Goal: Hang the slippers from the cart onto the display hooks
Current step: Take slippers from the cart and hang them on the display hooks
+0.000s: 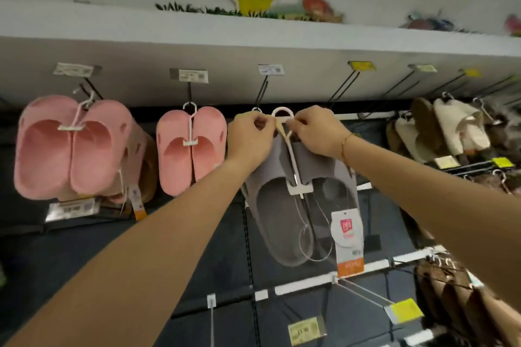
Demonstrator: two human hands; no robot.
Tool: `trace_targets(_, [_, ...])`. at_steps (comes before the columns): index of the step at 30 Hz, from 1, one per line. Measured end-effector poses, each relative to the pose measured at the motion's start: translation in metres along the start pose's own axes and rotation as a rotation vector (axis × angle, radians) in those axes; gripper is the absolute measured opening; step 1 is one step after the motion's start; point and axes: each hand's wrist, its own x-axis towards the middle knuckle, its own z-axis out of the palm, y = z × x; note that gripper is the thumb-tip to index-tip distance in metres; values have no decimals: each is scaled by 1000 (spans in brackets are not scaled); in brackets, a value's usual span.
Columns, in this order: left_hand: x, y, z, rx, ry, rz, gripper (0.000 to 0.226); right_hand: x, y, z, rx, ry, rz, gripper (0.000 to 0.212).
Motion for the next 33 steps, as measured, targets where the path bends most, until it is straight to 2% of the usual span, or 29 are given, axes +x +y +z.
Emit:
trace_targets(4, [48, -5, 12, 62, 48, 40, 18, 57, 4, 1, -67, 42, -8, 42])
trace_targets(7, [84, -16, 25, 157, 81, 44, 21, 94, 11, 8, -51, 66, -18, 34])
trace_targets(12, [143, -48, 39, 97, 226, -123, 21, 148, 41, 28, 58, 67, -43, 27])
trace_targets(15, [163, -63, 51, 107, 175, -101, 21, 179, 67, 42, 144, 87, -31, 33])
trace_targets(19, [187, -86, 77, 319, 49, -76, 29, 220, 86, 61, 212, 94, -56, 33])
trace_targets(21, [202, -91, 88, 357, 68, -57, 27, 240, 90, 69, 259, 123, -73, 30])
trace_targets(26, [230, -92, 103, 559, 258, -49, 28, 278, 92, 86, 300, 149, -118, 31])
trace_targets(29, [243, -97, 103, 596, 265, -65, 28, 293, 95, 95, 328, 161, -120, 30])
trace_targets(33, [244, -119, 109, 622, 198, -87, 20, 303, 101, 119, 311, 129, -100, 28])
